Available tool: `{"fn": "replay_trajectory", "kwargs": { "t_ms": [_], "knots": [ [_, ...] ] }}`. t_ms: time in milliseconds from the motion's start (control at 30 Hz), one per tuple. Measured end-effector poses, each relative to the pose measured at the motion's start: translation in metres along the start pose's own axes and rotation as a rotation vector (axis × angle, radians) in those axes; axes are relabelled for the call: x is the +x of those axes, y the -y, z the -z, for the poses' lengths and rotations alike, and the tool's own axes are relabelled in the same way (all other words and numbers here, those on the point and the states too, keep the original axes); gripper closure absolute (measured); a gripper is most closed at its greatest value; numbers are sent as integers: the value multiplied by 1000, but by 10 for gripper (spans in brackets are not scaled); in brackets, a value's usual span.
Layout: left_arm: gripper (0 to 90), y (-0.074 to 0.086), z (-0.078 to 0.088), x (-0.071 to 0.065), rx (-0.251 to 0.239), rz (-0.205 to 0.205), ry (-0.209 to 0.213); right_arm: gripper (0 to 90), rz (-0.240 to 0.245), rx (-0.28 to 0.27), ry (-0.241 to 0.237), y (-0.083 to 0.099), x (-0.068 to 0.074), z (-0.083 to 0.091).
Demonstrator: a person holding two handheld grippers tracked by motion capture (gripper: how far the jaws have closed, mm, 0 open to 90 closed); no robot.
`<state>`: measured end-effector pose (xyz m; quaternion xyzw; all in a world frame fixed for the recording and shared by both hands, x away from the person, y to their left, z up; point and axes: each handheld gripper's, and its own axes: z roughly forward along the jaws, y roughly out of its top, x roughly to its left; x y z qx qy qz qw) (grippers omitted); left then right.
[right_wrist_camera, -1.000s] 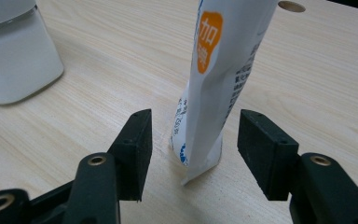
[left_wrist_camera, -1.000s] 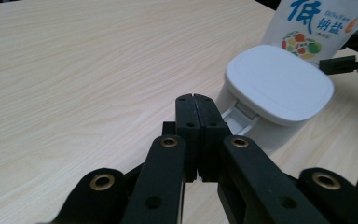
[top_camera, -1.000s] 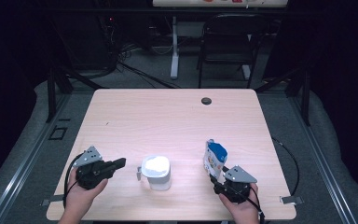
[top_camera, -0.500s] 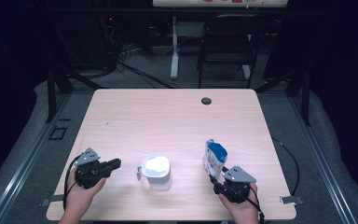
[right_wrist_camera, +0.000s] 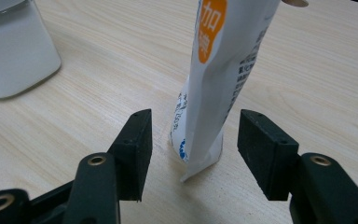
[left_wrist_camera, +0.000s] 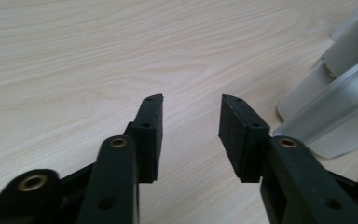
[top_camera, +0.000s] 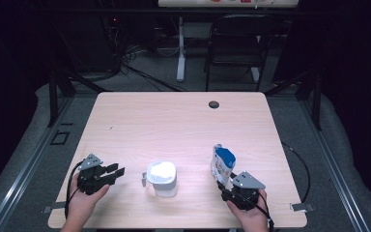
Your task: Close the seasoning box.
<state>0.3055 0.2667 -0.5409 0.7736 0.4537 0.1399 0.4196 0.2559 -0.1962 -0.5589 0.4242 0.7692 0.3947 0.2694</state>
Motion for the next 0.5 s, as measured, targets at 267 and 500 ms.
{"fn": "replay_trajectory", "kwargs": {
  "t_ms": [267, 500],
  "knots": [
    [489, 3, -1, 5, -8, 12, -42, 453, 3, 2, 1, 0, 0, -1],
    [448, 3, 0, 8, -15, 24, -54, 451, 6, 2, -5, 0, 0, -1]
  ]
}}
